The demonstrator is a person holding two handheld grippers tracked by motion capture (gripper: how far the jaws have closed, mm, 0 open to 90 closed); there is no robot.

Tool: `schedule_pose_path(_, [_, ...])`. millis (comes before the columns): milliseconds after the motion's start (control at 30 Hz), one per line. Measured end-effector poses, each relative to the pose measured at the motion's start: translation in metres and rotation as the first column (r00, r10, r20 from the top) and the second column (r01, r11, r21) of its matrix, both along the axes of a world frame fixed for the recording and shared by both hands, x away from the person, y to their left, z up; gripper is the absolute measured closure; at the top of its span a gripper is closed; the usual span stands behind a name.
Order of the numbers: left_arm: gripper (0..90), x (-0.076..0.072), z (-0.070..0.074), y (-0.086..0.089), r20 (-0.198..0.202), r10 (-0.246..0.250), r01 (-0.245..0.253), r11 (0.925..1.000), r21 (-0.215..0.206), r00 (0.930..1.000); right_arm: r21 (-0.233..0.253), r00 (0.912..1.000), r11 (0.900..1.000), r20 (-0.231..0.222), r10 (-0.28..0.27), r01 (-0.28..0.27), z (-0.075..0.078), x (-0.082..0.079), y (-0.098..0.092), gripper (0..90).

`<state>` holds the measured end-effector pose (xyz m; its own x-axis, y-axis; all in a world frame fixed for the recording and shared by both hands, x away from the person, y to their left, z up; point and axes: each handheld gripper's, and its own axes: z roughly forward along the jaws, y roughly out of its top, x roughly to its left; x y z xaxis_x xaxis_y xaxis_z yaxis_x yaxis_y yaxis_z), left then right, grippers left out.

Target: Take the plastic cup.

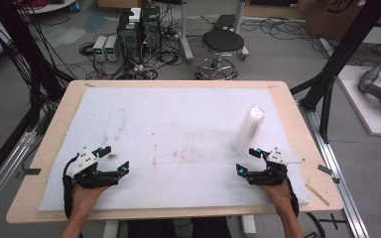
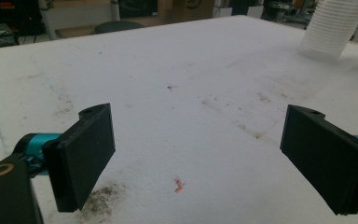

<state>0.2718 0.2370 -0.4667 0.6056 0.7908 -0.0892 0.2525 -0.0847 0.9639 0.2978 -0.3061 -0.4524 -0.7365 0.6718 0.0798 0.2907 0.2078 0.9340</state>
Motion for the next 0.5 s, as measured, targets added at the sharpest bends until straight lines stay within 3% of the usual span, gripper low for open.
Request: schedule_pose_path(500, [9.9, 0.0015, 0.0000, -0.0007, -0.012, 0.006, -0.006, 1.0000, 0.002, 0.9999, 0.031, 0.9994, 0.999, 0.027, 0.024, -0.024, -0.0001, -0.0032, -0.0031, 16.2])
